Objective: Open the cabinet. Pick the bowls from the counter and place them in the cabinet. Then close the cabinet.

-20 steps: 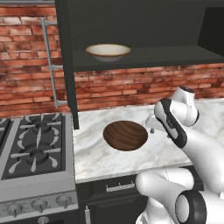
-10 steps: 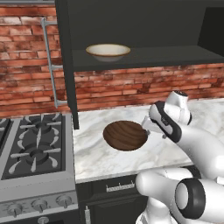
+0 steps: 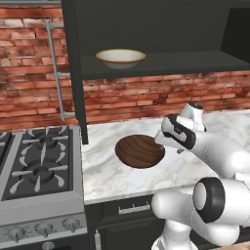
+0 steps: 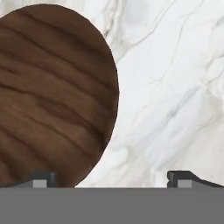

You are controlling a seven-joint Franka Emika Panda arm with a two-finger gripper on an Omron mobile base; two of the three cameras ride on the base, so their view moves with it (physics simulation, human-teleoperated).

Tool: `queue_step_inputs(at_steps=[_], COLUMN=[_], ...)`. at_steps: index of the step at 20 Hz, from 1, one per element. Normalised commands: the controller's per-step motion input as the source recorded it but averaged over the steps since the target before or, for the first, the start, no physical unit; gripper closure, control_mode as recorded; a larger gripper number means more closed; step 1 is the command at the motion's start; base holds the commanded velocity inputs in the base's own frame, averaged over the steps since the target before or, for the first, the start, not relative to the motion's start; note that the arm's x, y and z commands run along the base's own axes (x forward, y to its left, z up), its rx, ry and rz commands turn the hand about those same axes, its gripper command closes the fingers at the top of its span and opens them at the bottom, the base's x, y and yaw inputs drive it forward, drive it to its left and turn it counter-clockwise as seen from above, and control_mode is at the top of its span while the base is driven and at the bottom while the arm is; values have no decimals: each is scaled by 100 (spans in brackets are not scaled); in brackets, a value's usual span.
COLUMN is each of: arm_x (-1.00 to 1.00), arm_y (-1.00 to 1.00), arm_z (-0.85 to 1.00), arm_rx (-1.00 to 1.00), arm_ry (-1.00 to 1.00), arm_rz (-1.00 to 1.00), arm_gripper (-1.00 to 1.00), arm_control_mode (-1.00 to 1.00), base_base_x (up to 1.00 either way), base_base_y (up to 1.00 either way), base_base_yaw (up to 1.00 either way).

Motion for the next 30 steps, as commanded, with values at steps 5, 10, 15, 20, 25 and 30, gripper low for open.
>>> queue_step_inputs(at_steps=[5, 10, 15, 20, 25, 30], arm_x=[39, 32, 26, 23, 21, 20], arm_y=[0, 0, 0, 0, 1, 12], arm_z=[-20, -30, -29, -17, -18, -22], arm_rx=[0, 0, 0, 0, 0, 0], arm_ry=[0, 0, 0, 0, 0, 0], arm_rz=[0, 0, 0, 0, 0, 0], arm_gripper=[-100, -100, -100, -100, -100, 100], arm_control_mode=[-100, -100, -100, -100, -100, -100], base_base_x=[0, 0, 0, 0, 0, 0], base_base_y=[0, 0, 0, 0, 0, 0], base_base_yaw=[0, 0, 0, 0, 0, 0])
